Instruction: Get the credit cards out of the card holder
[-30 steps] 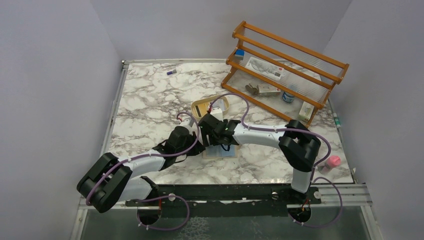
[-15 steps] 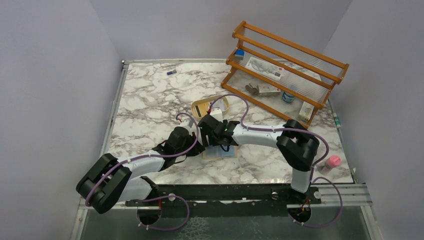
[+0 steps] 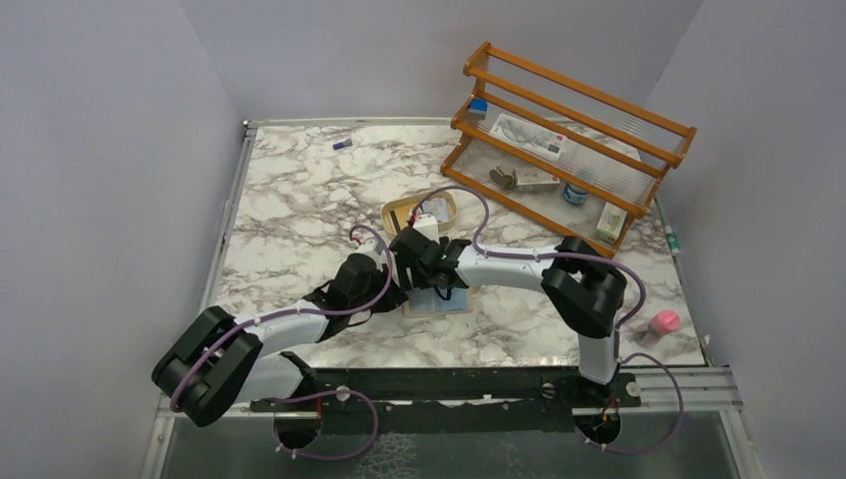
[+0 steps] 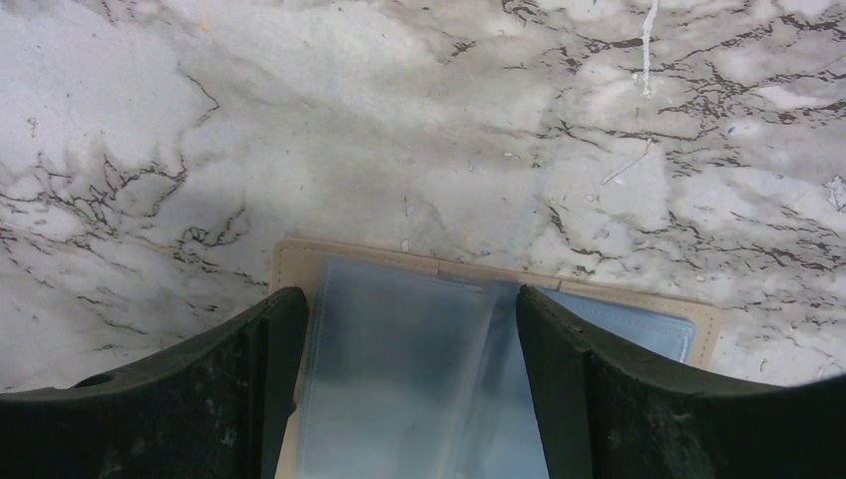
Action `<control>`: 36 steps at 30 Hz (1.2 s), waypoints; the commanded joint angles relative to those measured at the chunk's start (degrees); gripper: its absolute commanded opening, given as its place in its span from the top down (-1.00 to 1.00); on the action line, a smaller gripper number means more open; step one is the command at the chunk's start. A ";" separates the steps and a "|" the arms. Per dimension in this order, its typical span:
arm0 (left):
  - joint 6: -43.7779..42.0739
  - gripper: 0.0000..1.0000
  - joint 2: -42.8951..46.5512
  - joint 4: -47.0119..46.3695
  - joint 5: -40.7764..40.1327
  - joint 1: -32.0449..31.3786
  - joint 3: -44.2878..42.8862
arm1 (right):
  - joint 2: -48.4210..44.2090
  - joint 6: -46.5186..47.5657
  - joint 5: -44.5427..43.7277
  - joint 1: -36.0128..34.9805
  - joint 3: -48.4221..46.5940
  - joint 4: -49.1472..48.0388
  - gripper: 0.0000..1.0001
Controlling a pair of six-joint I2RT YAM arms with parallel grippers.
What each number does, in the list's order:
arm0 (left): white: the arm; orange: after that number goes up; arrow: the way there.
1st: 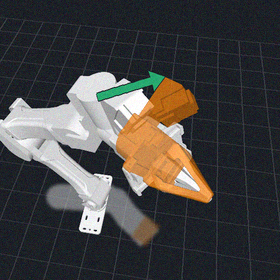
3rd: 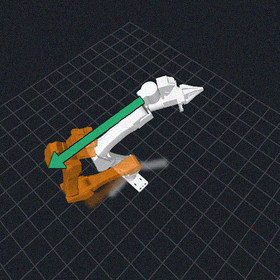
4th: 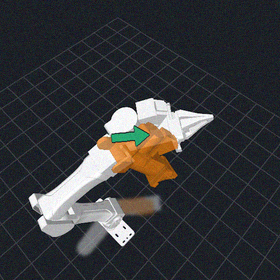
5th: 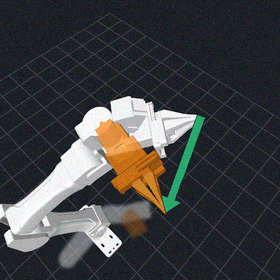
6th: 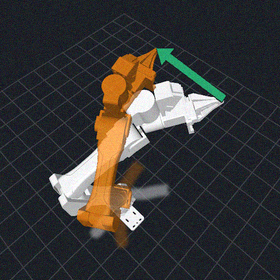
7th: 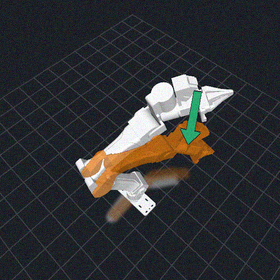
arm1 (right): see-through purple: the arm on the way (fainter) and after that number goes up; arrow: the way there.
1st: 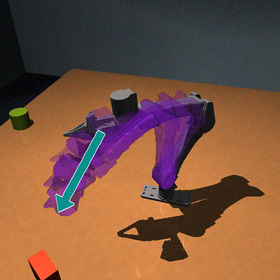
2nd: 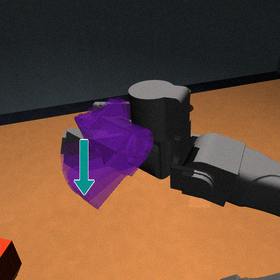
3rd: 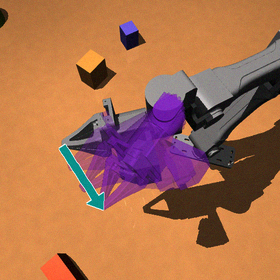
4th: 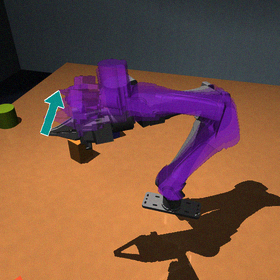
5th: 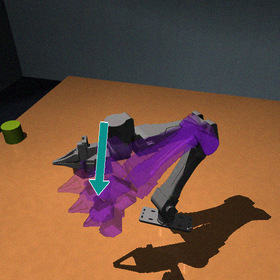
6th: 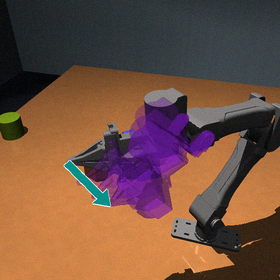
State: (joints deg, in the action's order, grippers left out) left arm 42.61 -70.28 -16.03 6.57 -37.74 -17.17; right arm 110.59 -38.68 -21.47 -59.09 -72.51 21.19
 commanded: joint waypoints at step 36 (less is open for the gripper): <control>4.13 1.00 -0.01 -1.18 -3.22 -0.27 1.85 | -32.40 4.86 -1.68 -0.41 21.49 -2.01 -0.80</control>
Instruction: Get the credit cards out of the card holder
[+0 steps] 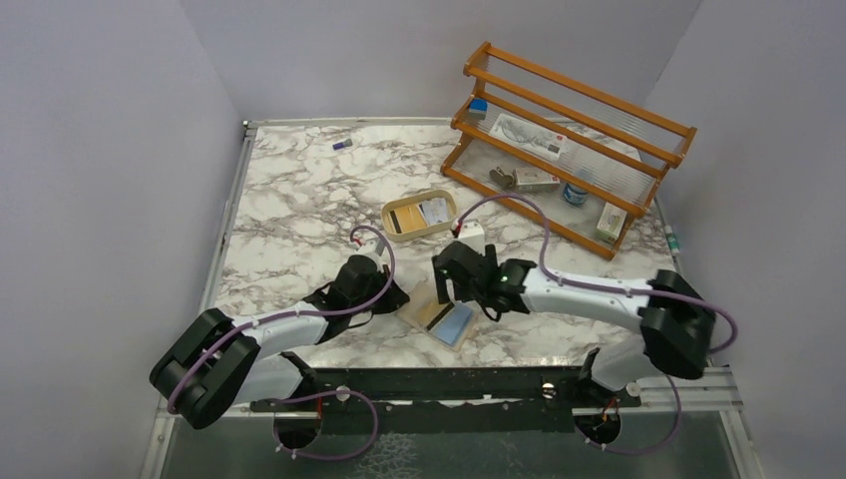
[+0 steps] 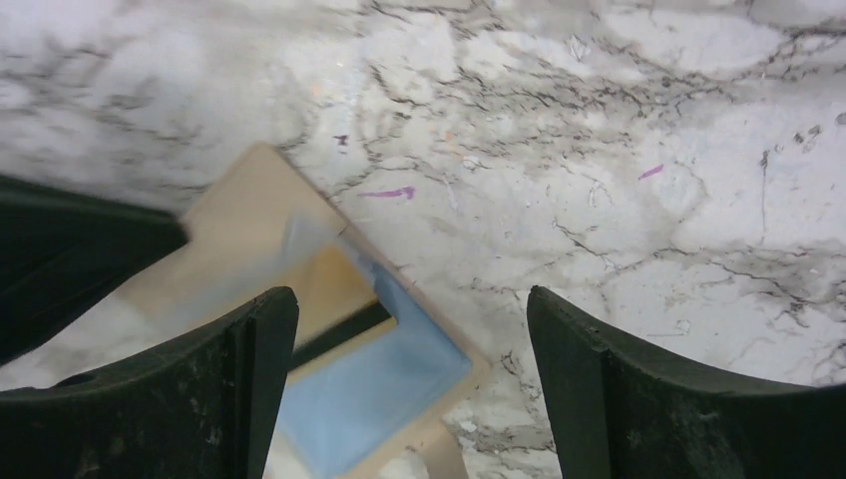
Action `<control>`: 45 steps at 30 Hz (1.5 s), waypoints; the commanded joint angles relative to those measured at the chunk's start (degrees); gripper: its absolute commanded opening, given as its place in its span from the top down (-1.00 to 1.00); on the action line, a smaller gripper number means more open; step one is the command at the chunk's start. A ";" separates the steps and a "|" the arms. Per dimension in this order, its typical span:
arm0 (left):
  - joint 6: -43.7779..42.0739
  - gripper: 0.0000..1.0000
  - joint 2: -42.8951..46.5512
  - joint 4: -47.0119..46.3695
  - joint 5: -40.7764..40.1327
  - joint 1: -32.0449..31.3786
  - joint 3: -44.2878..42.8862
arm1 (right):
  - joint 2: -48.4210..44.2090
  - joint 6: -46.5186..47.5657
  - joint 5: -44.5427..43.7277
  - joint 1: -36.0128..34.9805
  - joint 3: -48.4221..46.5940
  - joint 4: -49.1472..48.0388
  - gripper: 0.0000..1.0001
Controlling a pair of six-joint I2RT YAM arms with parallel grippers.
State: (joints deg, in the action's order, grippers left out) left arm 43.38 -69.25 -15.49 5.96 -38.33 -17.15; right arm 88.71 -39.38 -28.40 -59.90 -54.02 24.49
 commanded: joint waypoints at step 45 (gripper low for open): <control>16.26 1.00 3.71 -3.76 -14.83 -2.54 9.14 | -9.32 -16.72 31.79 4.77 31.96 -58.83 -0.80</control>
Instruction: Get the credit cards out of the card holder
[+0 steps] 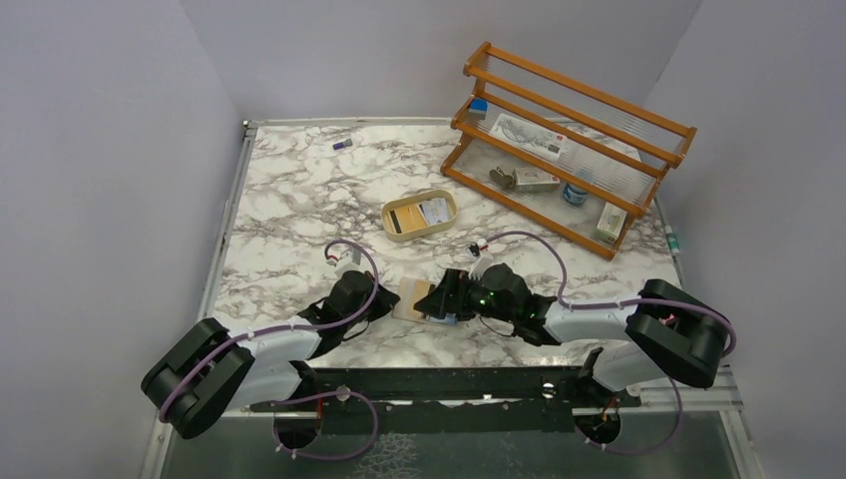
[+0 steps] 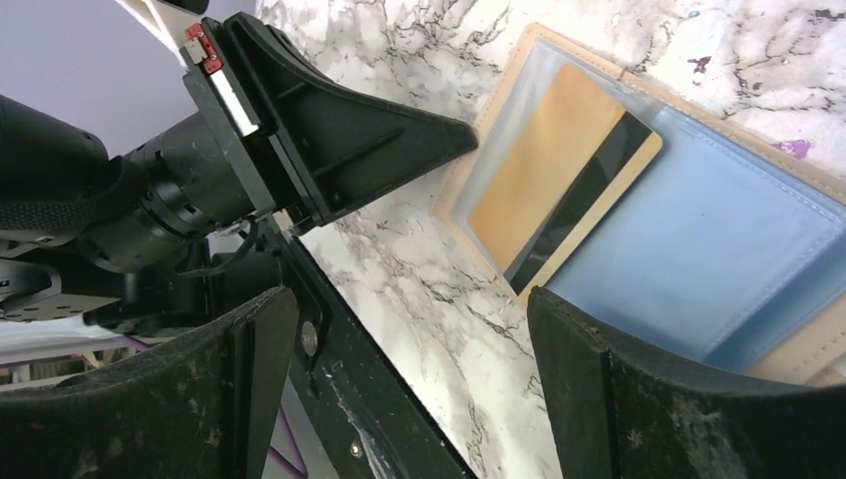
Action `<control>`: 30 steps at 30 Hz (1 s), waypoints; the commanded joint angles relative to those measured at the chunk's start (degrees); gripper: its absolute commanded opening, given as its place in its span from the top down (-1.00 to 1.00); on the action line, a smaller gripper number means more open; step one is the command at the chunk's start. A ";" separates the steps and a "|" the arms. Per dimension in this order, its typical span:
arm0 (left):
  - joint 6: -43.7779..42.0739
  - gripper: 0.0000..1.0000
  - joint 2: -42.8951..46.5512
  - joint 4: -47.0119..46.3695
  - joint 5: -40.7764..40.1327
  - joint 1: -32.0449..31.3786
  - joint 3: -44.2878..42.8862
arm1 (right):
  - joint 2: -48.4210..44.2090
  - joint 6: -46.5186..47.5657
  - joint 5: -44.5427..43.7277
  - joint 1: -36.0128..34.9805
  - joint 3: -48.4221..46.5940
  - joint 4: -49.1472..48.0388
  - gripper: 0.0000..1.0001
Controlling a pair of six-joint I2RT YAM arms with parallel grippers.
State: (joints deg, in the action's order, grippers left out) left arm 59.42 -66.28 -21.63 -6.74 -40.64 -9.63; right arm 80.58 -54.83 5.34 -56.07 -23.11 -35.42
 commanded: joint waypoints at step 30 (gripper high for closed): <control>0.69 1.00 -1.59 1.56 -2.30 -1.45 1.09 | 20.44 -9.27 11.42 0.51 -1.88 -19.77 -0.76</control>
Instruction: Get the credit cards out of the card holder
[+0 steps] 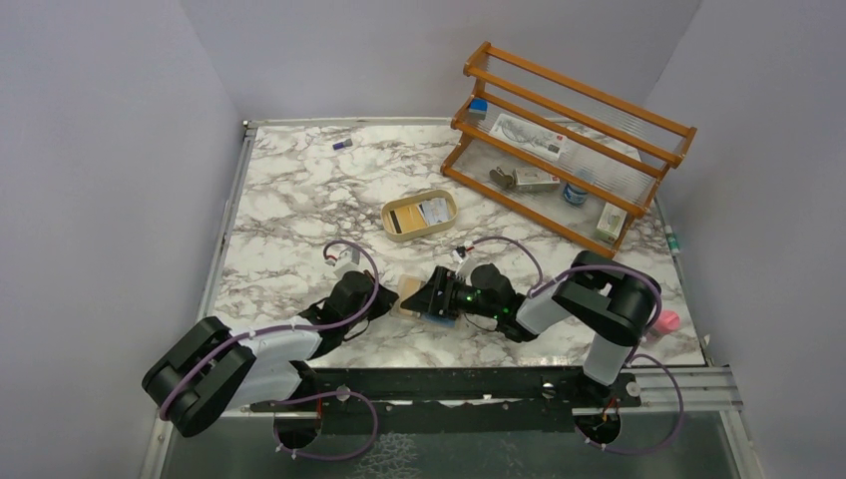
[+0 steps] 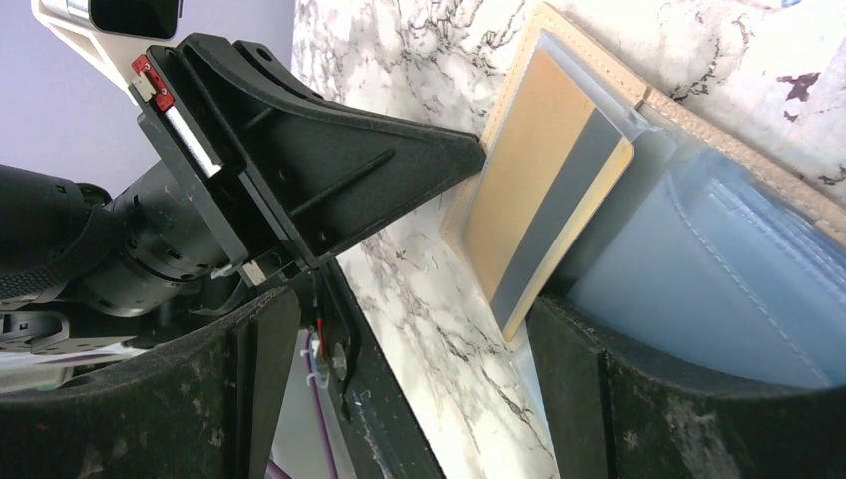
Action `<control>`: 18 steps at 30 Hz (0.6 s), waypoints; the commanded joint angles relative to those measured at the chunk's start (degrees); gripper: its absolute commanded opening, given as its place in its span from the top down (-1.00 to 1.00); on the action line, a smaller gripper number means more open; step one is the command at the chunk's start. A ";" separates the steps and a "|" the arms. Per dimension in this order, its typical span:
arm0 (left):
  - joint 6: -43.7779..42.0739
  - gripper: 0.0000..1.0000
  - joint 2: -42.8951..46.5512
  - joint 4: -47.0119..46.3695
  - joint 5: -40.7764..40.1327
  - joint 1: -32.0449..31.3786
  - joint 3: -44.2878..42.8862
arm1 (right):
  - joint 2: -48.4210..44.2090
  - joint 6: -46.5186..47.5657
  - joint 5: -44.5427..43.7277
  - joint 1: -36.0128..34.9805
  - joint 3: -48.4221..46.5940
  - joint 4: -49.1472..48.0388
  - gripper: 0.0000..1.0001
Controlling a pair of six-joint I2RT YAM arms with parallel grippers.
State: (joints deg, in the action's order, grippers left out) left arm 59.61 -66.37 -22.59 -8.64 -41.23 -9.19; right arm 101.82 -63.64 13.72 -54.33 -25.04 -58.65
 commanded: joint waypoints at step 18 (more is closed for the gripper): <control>1.46 1.00 -1.07 1.32 -0.58 -1.70 2.06 | -0.50 0.04 -7.06 -1.22 -8.88 10.29 -0.72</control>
State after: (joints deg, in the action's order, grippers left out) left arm 60.01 -67.44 -24.64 -12.12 -41.50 -8.93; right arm 101.65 -61.67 12.14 -54.74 -31.90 -47.90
